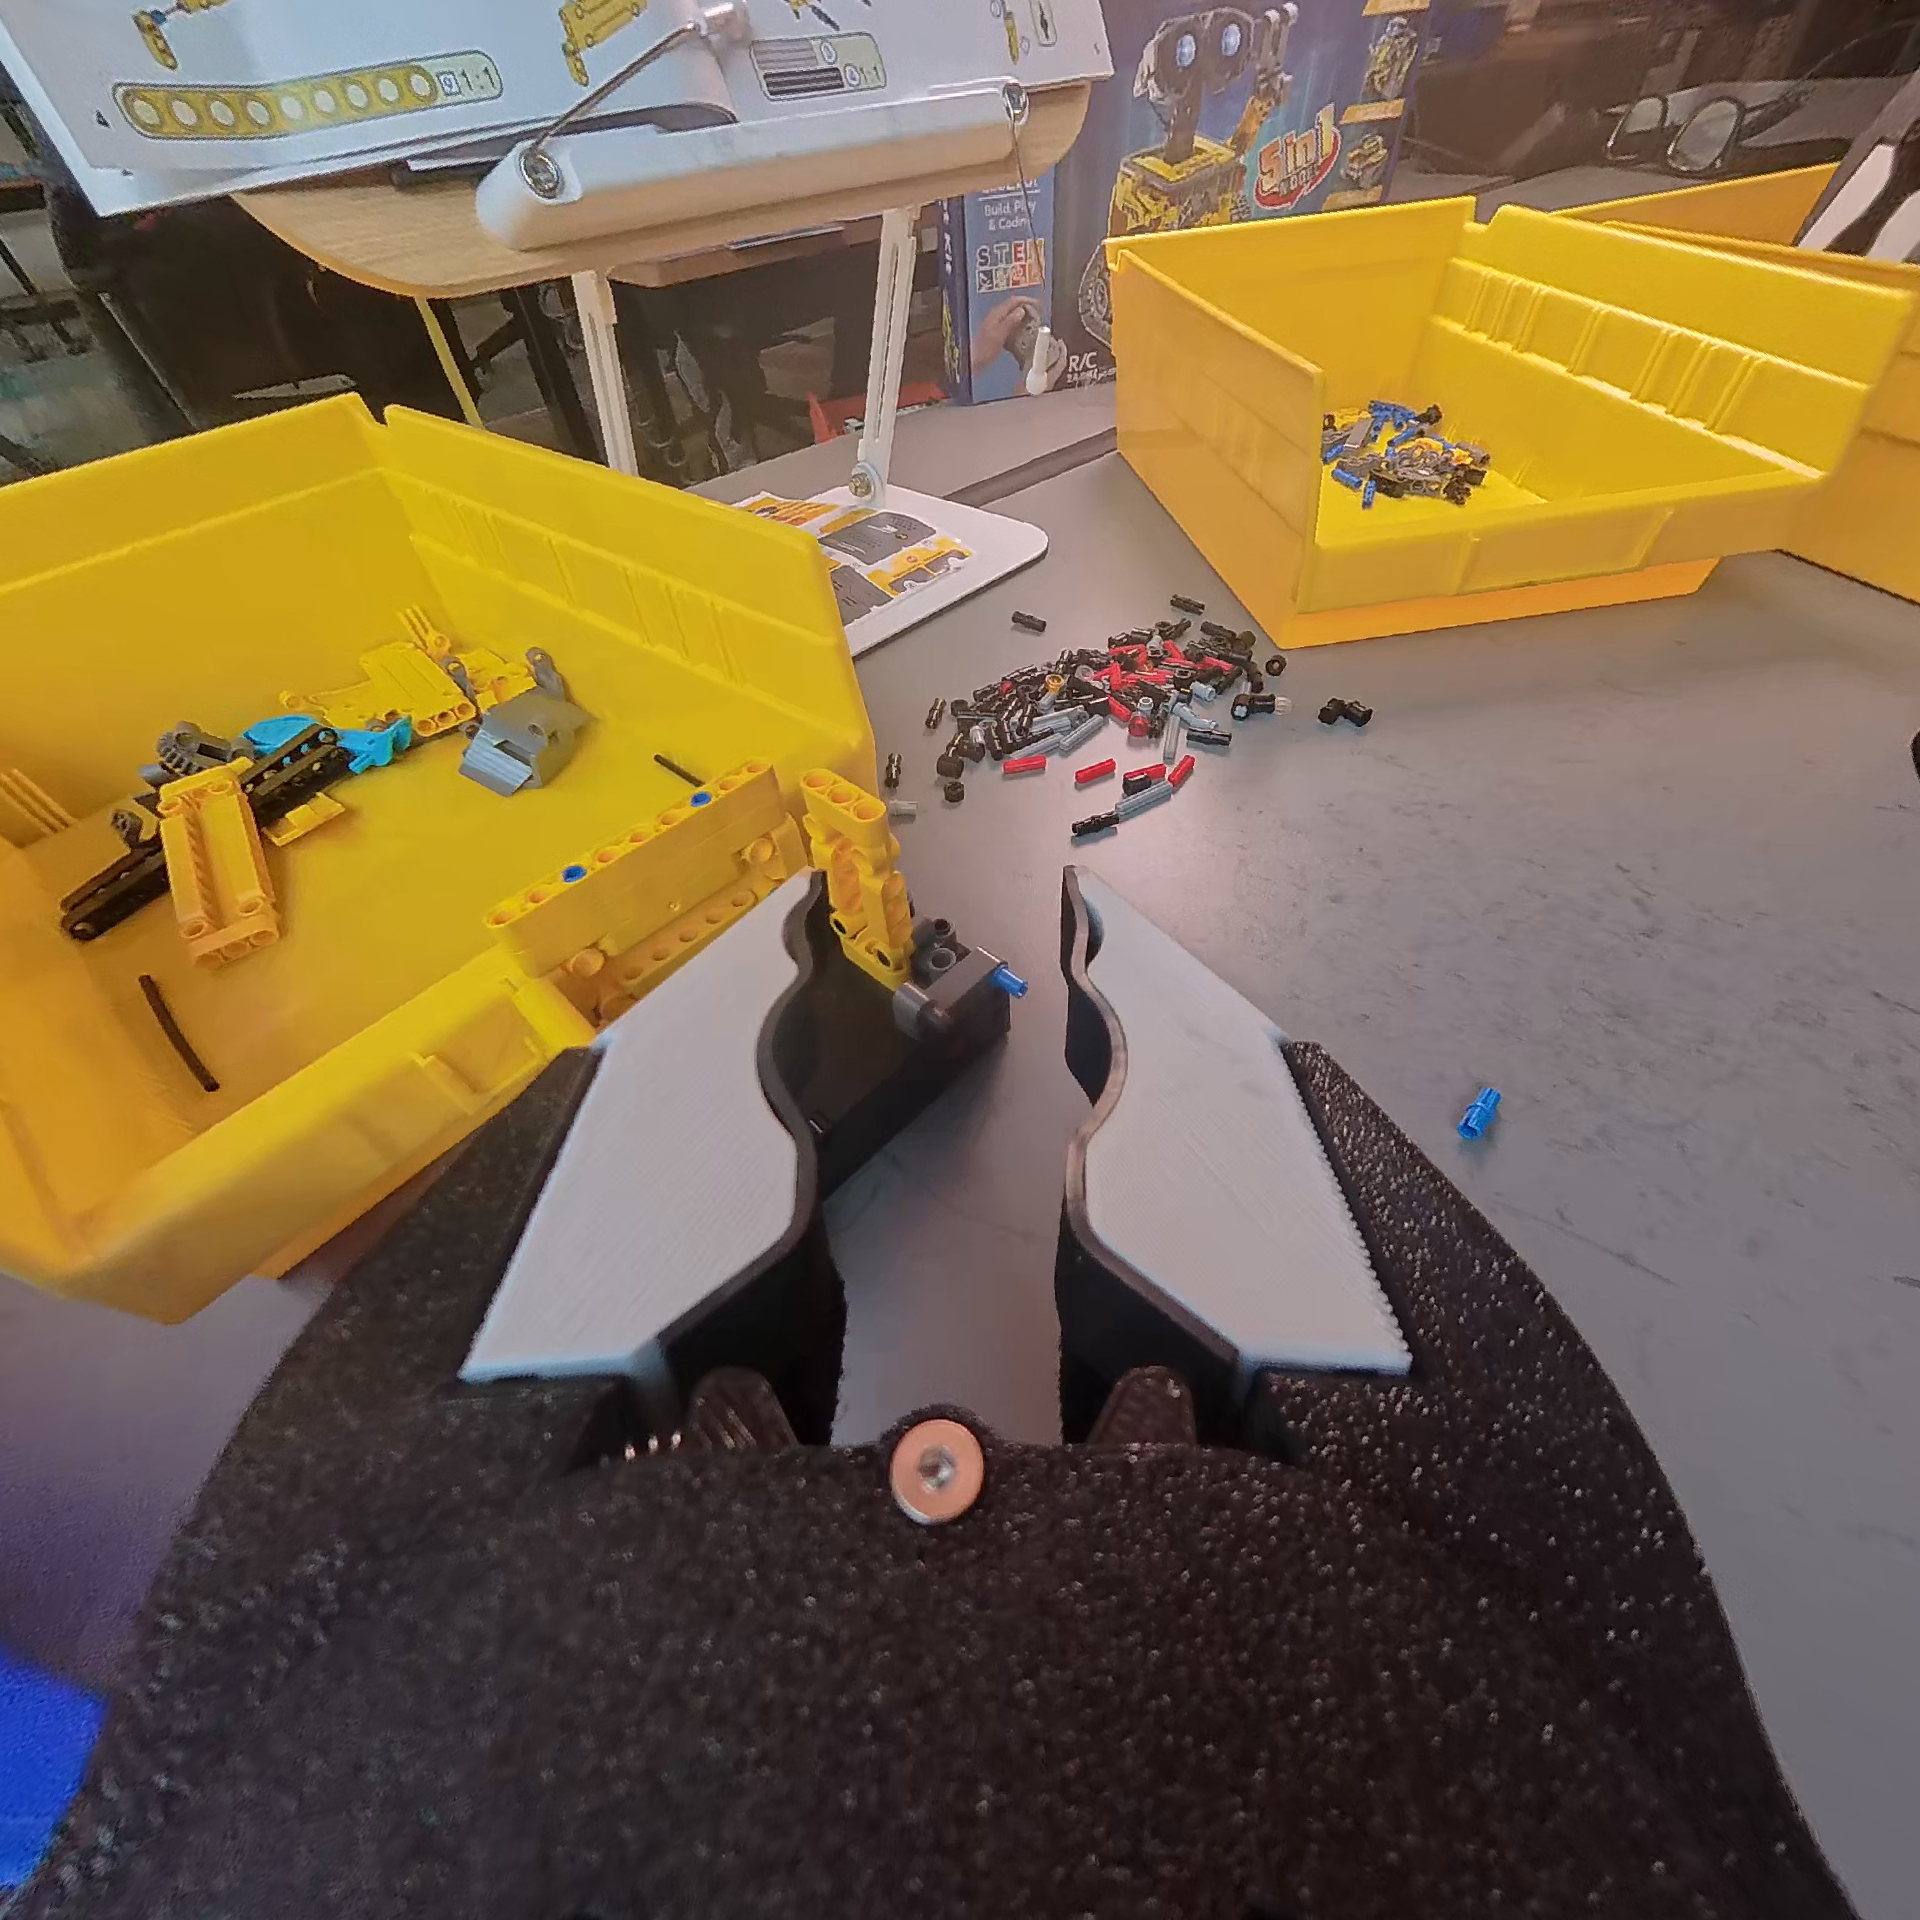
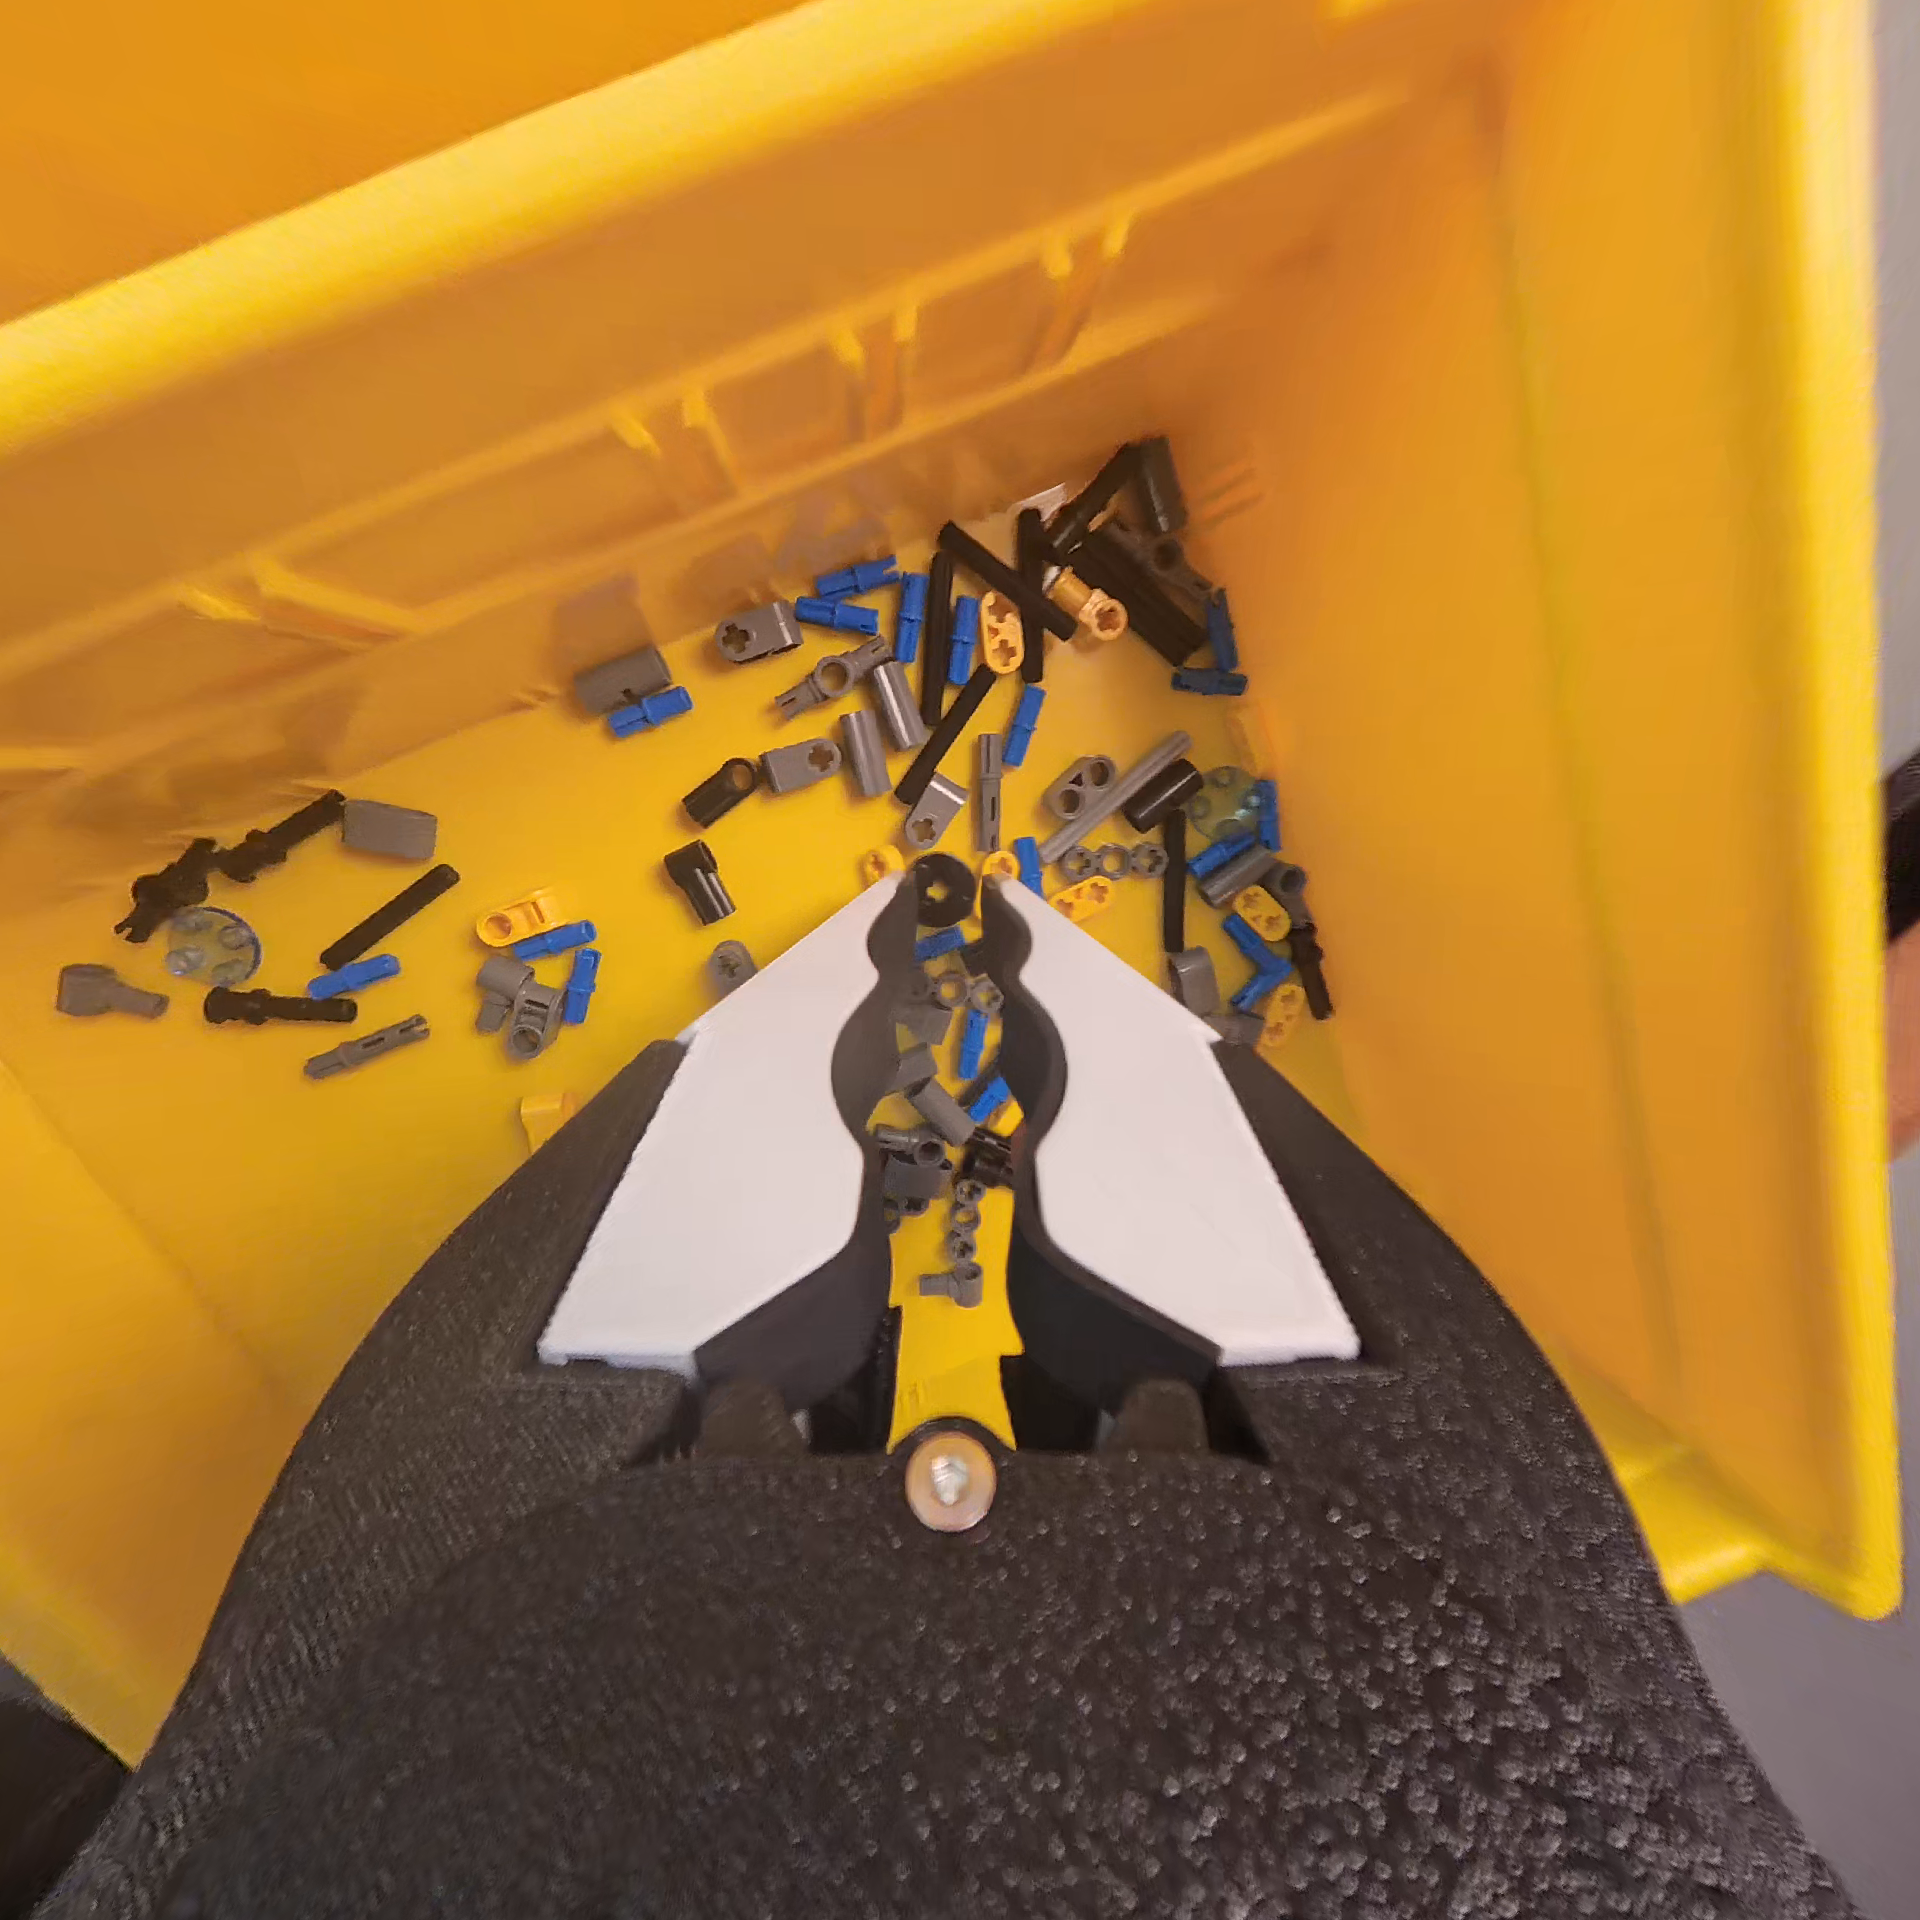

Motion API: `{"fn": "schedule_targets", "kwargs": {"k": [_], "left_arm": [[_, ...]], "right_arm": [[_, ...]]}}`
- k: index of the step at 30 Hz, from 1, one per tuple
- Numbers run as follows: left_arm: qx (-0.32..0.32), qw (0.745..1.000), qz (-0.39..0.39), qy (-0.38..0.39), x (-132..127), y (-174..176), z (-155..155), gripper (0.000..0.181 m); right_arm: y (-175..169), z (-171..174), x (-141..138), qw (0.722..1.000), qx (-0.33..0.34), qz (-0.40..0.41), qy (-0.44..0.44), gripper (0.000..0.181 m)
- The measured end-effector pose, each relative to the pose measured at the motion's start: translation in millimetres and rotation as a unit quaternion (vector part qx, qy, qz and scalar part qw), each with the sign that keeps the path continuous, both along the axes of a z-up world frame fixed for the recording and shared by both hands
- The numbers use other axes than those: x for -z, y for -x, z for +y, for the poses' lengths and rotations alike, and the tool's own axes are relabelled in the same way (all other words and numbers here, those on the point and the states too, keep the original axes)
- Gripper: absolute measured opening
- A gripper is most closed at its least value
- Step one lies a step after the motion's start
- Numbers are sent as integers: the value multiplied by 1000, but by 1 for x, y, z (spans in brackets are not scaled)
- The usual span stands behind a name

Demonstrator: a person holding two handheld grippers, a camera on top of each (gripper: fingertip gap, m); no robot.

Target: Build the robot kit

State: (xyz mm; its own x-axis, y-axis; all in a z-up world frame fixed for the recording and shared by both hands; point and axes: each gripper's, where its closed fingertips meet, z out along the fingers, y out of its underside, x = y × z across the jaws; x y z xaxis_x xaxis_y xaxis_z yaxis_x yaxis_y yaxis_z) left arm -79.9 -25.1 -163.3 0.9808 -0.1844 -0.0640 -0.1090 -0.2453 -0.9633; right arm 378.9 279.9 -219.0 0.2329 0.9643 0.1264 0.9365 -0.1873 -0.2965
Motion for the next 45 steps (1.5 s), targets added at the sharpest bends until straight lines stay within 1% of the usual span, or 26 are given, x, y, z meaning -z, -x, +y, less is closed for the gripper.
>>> {"fn": "schedule_targets", "kwargs": {"k": [2, 5, 8, 9, 10, 13, 14, 16, 18, 20, 22, 24, 26, 28, 30, 31, 34, 37, 41, 45], "left_arm": [[1, 1000, -4, -1, -1, 0, 0, 43], [3, 1000, -13, -3, -2, 1, -1, 43], [5, 1000, -23, -8, -4, 2, -2, 43], [5, 1000, -26, -10, -5, 3, -2, 43], [5, 999, -29, -13, -6, 3, -3, 43], [5, 999, -36, -19, -8, 4, -5, 42], [6, 999, -39, -20, -9, 5, -6, 41], [5, 999, -44, -23, -10, 6, -7, 41], [6, 999, -49, -22, -10, 6, -7, 40], [9, 998, -53, -21, -10, 6, -7, 40], [12, 998, -54, -22, -11, 5, -8, 40], [15, 998, -54, -22, -12, 4, -10, 40], [15, 998, -52, -23, -13, 4, -12, 40], [15, 998, -52, -24, -13, 6, -14, 39], [13, 998, -56, -25, -14, 9, -15, 39], [12, 998, -59, -25, -14, 10, -15, 39], [10, 997, -68, -23, -13, 14, -16, 39], [10, 997, -78, -21, -13, 16, -16, 39], [12, 996, -91, -18, -12, 18, -15, 39], [13, 995, -101, -17, -12, 20, -16, 39]], "right_arm": [[6, 8, -19, 999, 11, 28, -34, 12], [23, 16, -58, 992, 18, 84, -89, 14], [44, 17, -97, 982, 18, 133, -133, 16], [50, 16, -108, 978, 17, 148, -144, 11], [57, 14, -118, 974, 18, 162, -157, 0], [81, 1, -144, 961, 11, 212, -180, 0], [91, -4, -151, 955, 8, 229, -189, 1], [111, -16, -164, 945, -4, 257, -204, 13], [129, -25, -168, 942, -20, 260, -209, 19], [148, -29, -165, 947, -38, 248, -200, 21], [166, -27, -153, 958, -60, 212, -185, 21], [181, -19, -131, 970, -81, 163, -160, 21], [190, -7, -103, 981, -101, 102, -134, 21], [202, 13, -81, 982, -115, 56, -138, 20], [211, 25, -60, 984, -127, 18, -121, 20], [218, 33, -53, 984, -129, 9, -121, 20], [237, 42, -33, 986, -142, 5, -88, 20], [253, 42, -11, 987, -154, 6, -54, 20], [265, 45, 13, 986, -161, -1, -45, 21], [268, 47, 16, 989, -143, 12, -17, 16]]}}
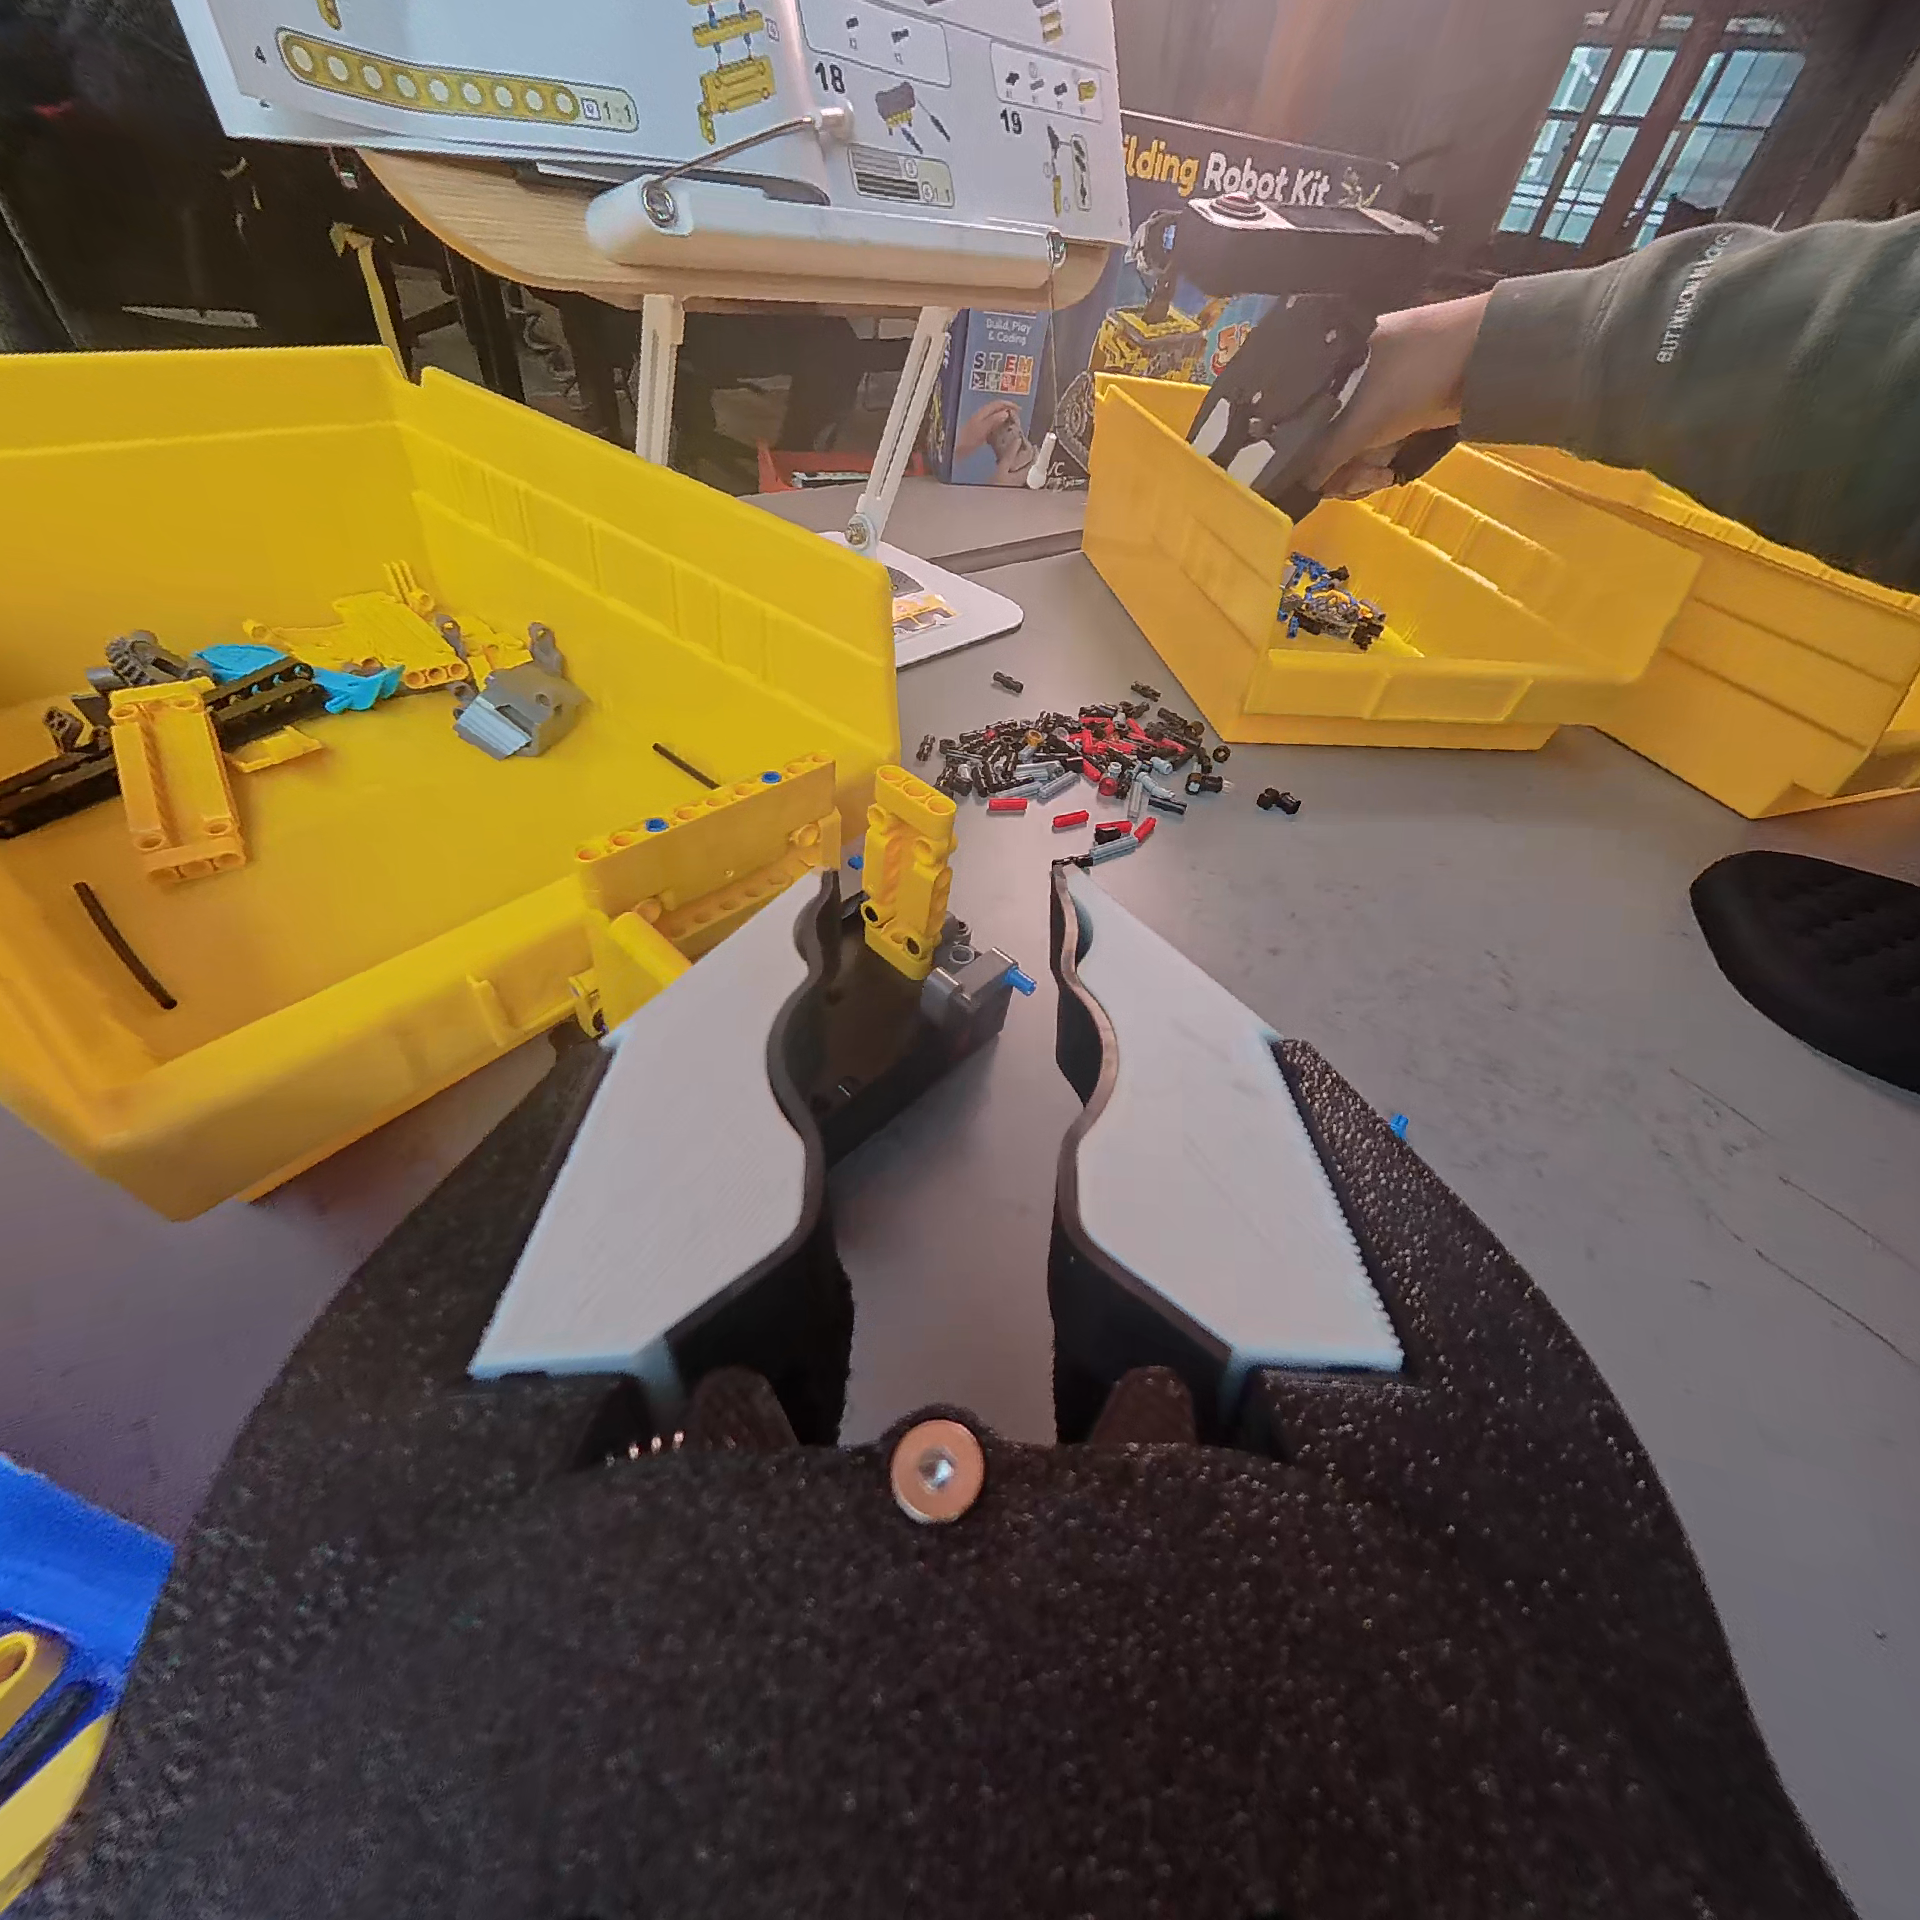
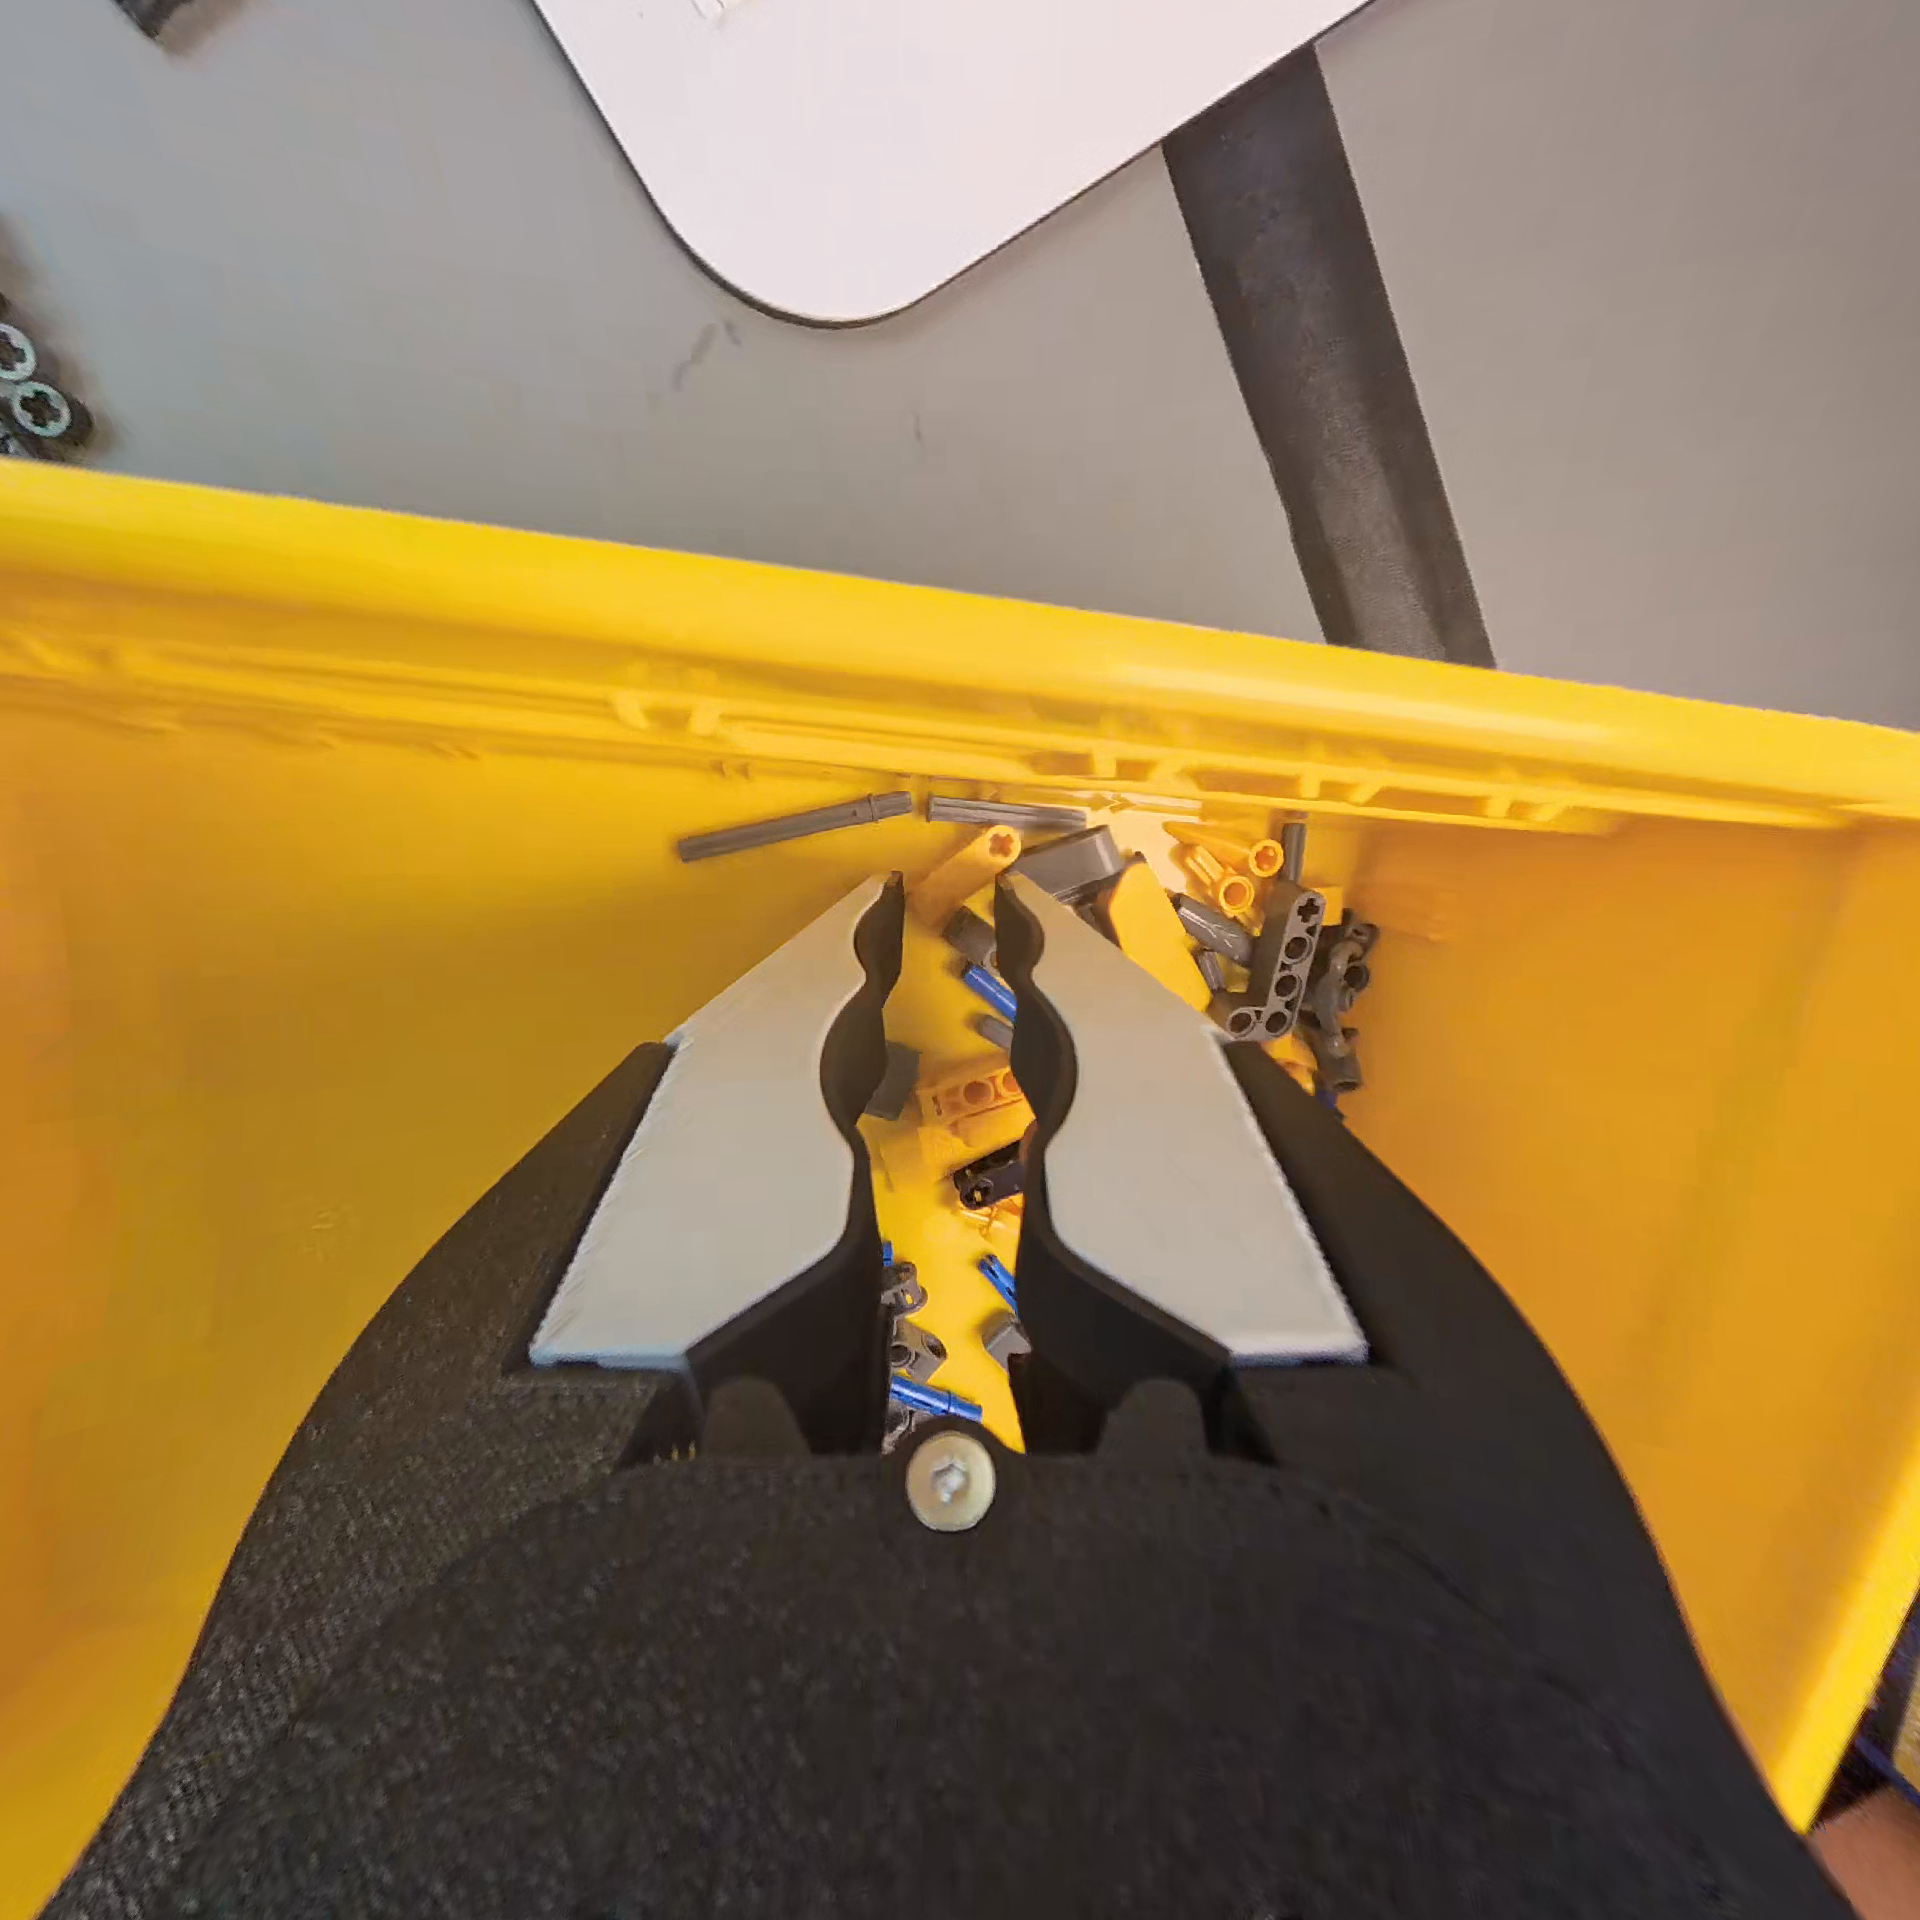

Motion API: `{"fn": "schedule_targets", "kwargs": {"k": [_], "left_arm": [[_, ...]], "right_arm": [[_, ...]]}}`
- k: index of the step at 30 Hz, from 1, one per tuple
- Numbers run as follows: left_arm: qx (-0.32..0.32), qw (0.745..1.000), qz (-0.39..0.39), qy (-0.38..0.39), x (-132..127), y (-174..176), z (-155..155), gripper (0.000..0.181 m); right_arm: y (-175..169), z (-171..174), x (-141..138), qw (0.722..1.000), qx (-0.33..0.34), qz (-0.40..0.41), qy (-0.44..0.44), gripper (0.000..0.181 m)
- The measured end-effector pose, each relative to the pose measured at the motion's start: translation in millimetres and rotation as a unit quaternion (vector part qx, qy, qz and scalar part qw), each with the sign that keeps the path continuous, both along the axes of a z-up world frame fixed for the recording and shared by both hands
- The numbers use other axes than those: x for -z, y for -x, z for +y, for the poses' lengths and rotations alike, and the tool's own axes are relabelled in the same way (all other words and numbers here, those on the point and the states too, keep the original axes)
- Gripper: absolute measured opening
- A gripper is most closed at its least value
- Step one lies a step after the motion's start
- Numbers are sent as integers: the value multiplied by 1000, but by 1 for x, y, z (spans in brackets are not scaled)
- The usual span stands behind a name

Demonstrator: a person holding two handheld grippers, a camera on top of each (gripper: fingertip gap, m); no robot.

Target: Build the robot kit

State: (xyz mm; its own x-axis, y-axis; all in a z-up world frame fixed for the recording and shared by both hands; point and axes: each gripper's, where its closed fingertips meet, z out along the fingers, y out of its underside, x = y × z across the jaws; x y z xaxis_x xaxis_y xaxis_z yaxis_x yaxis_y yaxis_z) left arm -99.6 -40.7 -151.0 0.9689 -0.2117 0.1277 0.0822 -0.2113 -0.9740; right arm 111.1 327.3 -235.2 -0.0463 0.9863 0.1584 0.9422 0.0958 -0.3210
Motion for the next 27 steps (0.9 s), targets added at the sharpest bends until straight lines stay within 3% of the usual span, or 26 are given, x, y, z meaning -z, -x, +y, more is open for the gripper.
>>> {"fn": "schedule_targets", "kwargs": {"k": [7, 11, 14, 18, 21, 23, 27], "left_arm": [[2, 1000, -8, 2, 0, 1, 0, 39], [0, 1000, -13, 1, 0, 3, -1, 39], [2, 1000, -12, -2, -2, 2, -2, 38], [15, 1000, -7, -9, -6, -5, -3, 38], [29, 999, 2, -22, -13, -14, -6, 38], [38, 999, 9, -31, -19, -19, -10, 38], [44, 998, 31, -40, -24, -26, -14, 37]], "right_arm": [[-3, 0, 0, 998, 21, 19, 47, 11], [2, -23, -31, 993, -4, 83, 81, 10], [9, -68, -78, 977, -48, 166, 121, 10], [17, -150, -149, 935, -107, 284, 185, 10], [21, -209, -182, 904, -132, 344, 218, 10], [26, -238, -173, 912, -129, 332, 205, 10], [36, -280, -105, 960, -126, 231, 101, 10]]}}
